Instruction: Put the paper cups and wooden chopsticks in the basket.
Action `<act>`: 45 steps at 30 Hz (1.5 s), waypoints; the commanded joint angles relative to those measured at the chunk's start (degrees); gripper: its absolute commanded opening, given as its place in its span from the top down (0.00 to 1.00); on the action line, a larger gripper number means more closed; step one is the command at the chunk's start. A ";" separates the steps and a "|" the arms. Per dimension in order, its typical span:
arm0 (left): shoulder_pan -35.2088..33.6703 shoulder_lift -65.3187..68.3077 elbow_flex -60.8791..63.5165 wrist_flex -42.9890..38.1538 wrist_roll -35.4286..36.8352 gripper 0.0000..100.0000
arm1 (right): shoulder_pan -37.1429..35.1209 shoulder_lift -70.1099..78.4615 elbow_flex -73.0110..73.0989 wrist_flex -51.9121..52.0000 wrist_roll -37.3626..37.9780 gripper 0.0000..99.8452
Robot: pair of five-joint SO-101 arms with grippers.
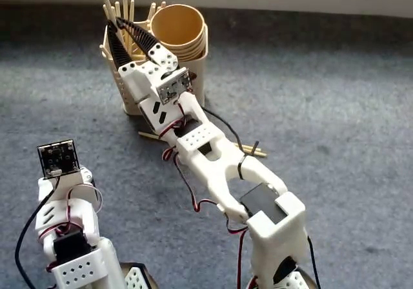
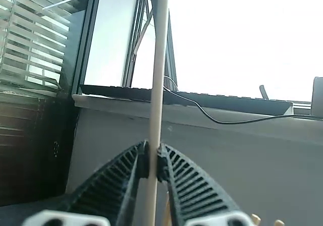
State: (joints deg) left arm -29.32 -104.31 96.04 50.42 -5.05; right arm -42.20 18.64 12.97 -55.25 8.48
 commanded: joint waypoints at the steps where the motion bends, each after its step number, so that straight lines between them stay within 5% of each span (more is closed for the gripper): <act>1: 0.92 -0.84 1.10 -1.05 -0.53 0.98 | 0.75 -0.75 -2.24 -1.45 -0.09 0.99; 7: 0.92 -0.84 1.10 -1.05 -0.53 0.98 | -0.13 -0.92 -2.15 1.45 -0.09 0.87; 20: 0.92 -0.84 1.10 -1.05 -0.53 0.98 | -1.63 -12.18 5.67 3.56 -0.35 0.87; 32: 0.92 -0.84 1.10 -1.05 -0.53 0.98 | -3.82 -33.80 14.02 28.35 -0.35 0.87; 45: 0.92 -0.84 1.10 -1.05 -0.53 0.98 | -5.41 -52.70 18.42 67.82 0.00 0.87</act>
State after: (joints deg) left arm -29.32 -104.31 96.04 50.42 -5.05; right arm -47.12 -29.98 31.87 3.91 8.40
